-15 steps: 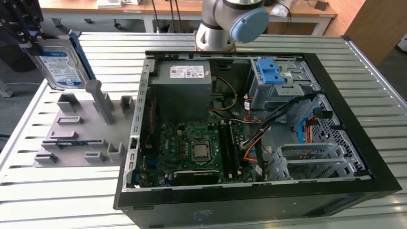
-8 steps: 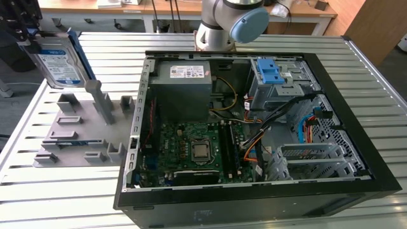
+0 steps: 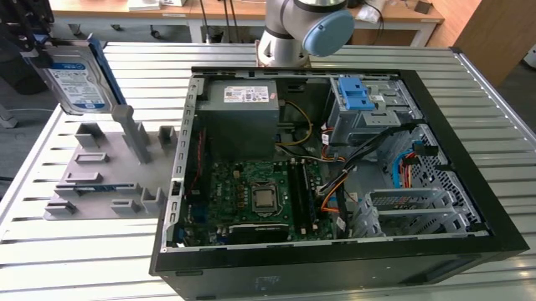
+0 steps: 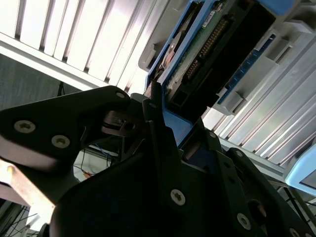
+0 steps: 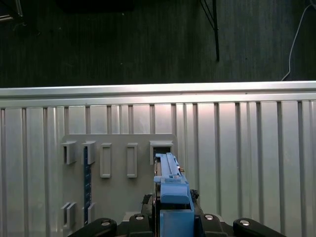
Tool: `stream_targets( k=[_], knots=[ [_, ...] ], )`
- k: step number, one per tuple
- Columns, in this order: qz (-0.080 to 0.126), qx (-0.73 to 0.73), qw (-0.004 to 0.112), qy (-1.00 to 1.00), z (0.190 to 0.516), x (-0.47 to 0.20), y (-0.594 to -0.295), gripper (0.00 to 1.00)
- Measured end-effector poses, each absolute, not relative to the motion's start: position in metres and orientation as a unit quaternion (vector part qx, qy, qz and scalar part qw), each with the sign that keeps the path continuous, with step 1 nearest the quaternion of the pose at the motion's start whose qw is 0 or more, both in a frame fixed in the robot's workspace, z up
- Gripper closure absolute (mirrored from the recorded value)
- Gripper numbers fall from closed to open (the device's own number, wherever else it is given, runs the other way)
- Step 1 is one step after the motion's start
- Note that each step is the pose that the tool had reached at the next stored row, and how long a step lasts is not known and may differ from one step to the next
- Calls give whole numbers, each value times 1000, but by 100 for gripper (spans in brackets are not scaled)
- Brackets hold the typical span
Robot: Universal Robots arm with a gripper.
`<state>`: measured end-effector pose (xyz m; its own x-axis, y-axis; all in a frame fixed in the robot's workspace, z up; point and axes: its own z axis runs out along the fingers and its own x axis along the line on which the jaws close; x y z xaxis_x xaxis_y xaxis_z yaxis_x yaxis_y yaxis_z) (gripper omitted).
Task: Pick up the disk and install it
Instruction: 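Pick up the disk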
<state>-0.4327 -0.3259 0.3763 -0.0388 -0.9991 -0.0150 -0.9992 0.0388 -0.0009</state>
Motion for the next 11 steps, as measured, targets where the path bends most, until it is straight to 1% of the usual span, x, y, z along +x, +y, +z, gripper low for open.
stream_targets(
  k=[11],
  knots=[
    [5, -693, 6, 721, 384, -433, -326, 64]
  ],
)
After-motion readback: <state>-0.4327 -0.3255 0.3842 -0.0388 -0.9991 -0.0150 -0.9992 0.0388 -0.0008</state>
